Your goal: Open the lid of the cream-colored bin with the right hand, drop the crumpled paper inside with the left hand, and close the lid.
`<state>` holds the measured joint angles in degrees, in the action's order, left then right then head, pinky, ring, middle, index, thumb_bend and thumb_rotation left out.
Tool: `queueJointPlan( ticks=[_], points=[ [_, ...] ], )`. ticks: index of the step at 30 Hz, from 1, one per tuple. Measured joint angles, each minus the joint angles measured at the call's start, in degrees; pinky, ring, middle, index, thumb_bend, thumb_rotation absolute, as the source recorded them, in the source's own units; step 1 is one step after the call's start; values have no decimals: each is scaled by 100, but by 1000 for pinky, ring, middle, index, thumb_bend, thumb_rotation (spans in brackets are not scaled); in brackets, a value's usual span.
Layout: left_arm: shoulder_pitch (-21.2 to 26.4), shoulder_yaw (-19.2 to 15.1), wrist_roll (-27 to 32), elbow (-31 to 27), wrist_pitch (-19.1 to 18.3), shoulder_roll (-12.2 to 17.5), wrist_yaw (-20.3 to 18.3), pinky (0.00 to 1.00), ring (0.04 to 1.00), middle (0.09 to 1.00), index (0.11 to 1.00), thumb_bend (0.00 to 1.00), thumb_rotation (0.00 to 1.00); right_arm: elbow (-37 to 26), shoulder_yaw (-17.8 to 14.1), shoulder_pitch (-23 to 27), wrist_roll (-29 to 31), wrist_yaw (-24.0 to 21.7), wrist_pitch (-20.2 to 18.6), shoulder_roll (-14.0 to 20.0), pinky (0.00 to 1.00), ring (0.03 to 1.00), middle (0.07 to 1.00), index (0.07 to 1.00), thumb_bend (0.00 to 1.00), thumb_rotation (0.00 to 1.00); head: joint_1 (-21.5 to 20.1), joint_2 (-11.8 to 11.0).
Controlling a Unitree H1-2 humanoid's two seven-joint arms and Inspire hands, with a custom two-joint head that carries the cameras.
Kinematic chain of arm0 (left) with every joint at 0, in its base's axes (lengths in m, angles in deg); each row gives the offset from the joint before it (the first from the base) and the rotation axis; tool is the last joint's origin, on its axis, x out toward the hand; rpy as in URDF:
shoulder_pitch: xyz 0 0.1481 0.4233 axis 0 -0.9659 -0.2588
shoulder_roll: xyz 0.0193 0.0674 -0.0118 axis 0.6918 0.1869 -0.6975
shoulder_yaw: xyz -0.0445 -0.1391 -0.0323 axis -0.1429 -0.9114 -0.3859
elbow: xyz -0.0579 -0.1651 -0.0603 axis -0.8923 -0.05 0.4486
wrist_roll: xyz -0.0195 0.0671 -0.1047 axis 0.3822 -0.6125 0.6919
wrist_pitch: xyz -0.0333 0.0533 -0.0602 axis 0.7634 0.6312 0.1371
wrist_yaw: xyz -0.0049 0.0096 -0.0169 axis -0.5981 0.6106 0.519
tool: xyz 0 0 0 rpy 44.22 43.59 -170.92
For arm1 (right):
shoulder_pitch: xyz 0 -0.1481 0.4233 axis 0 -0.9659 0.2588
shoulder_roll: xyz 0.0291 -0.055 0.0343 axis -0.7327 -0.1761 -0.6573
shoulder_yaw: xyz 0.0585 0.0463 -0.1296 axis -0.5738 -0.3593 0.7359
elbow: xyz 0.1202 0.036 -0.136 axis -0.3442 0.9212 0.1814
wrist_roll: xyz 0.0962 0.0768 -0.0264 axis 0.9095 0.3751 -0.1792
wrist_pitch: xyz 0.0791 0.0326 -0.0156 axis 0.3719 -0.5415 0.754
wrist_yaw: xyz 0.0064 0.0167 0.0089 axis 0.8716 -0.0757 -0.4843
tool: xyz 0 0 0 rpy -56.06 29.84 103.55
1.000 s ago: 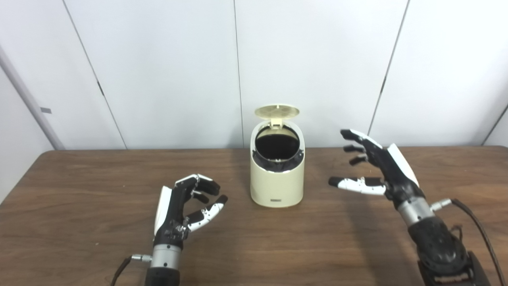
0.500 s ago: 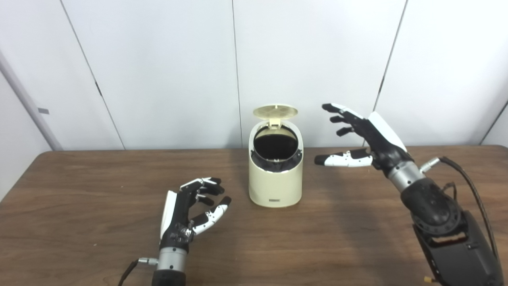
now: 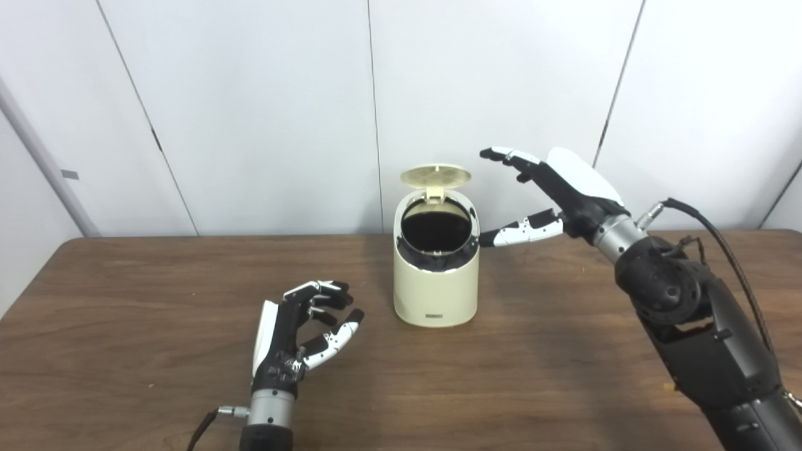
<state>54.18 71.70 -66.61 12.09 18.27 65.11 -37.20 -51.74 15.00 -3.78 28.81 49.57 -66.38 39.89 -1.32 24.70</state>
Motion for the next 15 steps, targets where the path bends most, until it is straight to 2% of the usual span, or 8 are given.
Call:
queueJointPlan(
  ticks=[8,15],
  points=[
    [11,0,2,0,-44,-10,0,497,608,687,498,499,52,-8,90,243,-180,-296,-306,-6,774,911,911,889,732,458,9,0],
    [11,6,8,0,-46,-19,-1,495,611,685,498,499,52,-6,235,387,-294,-488,-355,-9,771,917,892,887,746,459,18,26]
  ],
)
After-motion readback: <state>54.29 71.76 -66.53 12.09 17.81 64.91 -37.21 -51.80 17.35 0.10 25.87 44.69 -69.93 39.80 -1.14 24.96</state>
